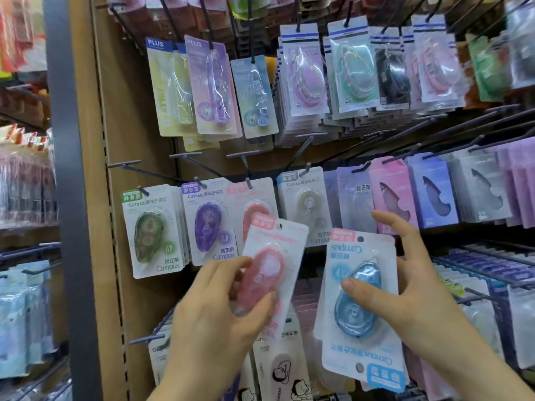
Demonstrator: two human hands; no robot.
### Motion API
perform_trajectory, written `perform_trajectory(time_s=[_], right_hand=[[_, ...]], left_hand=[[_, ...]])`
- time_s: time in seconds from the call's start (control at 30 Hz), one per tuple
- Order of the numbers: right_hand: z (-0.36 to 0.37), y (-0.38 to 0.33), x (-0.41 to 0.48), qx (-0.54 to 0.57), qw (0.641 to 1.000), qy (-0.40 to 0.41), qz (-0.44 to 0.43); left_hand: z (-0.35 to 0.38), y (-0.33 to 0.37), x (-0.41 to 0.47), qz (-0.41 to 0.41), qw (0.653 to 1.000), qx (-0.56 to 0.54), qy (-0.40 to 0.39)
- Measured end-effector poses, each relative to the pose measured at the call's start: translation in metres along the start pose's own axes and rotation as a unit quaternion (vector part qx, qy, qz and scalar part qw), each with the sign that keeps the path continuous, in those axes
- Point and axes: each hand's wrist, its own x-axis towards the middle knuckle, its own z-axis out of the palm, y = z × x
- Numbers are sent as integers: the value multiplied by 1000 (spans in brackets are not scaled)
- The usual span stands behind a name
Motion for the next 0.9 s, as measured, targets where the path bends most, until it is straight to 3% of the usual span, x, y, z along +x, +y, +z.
perform_trajectory(time_s=[0.27,0.57,0.9], right_hand=[[-9,1,5,8,1000,-11,10],[-10,-1,9,7,999,-30,15],[-7,-1,15,31,998,-49,18]], left_hand=[[-24,10,37,-8,996,60,61],[-2,13,61,53,965,255,24],[3,12,73,100,946,307,30]])
